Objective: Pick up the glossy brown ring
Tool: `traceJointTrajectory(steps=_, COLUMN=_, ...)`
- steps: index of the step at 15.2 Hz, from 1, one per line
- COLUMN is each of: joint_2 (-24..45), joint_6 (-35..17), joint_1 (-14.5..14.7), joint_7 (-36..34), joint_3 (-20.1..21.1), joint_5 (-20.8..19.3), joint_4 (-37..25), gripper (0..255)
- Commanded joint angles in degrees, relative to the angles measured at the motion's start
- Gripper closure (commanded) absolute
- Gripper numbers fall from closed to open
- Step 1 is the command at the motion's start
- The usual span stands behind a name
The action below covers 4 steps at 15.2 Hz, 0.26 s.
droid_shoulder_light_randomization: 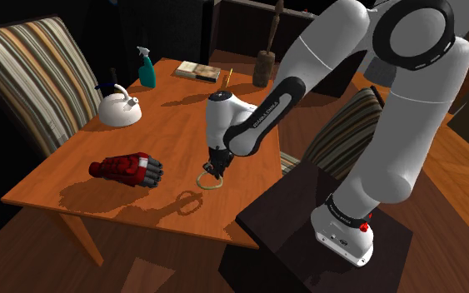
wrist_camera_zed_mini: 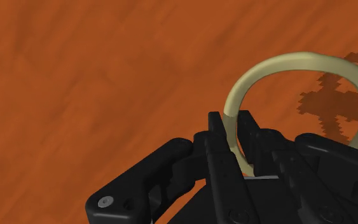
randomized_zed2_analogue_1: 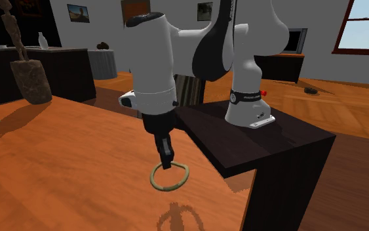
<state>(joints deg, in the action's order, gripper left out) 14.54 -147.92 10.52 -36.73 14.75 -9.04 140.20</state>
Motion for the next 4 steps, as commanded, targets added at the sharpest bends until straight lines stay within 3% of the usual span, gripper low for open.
traceJointTrajectory(steps=1, joint_2=-1.68, joint_6=1.60, joint_1=-0.35, joint_7=0.79, joint_3=0.47, joint_5=1.00, joint_4=0.03, gripper=255)
traceJointTrajectory(steps=4, joint_2=-2.60, joint_6=2.43, joint_1=-0.48, joint_7=1.19, joint_3=0.69, joint_5=1.54, joint_4=0.07, gripper=255)
